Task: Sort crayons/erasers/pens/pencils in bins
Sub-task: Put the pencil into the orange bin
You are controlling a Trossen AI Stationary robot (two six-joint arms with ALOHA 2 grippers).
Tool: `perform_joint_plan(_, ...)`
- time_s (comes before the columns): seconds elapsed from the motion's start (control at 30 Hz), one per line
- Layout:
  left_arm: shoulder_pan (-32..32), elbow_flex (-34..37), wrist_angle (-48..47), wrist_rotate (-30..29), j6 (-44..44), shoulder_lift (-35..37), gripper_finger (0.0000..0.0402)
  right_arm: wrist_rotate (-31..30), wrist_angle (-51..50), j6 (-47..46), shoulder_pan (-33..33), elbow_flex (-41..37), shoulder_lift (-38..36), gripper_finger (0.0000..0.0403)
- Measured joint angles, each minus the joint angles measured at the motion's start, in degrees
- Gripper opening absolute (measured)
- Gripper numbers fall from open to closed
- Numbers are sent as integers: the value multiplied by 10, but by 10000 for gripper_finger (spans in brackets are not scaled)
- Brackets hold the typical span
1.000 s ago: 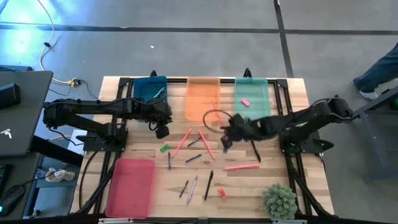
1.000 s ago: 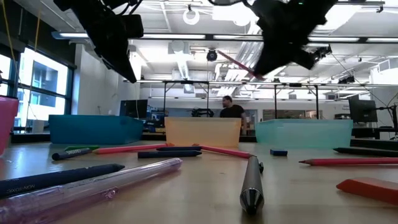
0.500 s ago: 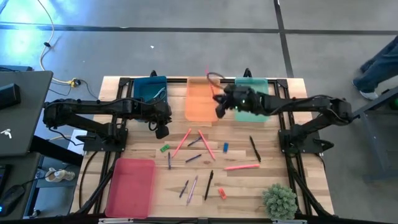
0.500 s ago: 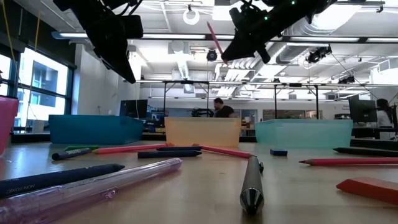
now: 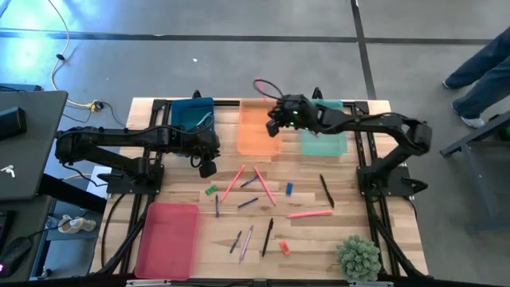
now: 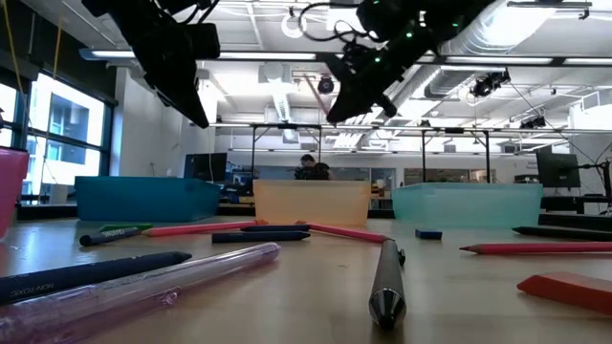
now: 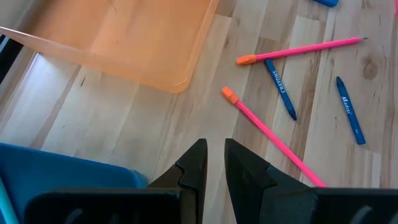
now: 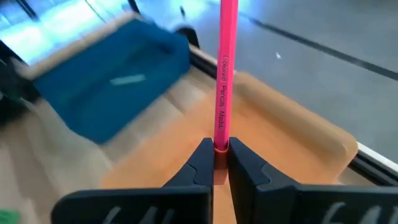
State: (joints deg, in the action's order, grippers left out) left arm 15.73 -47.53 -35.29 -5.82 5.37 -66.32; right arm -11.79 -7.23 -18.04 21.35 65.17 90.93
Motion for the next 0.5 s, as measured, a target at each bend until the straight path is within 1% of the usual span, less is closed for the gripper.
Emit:
perform_joint_plan(0.1,0,0,0,0,0,0,46,-4,-59,-13,6,40,34,5)
perform_joint_plan(0.17,0,0,0,-2,0,0,46,12,-81,-30,10,51,54,5)
perform_joint_plan(0.33,0,0,0,-11,0,0,46,77,-88,-69,6,67,99,5)
perform_joint_plan(0.5,0,0,0,-11,0,0,46,89,-103,-87,0,69,136,5)
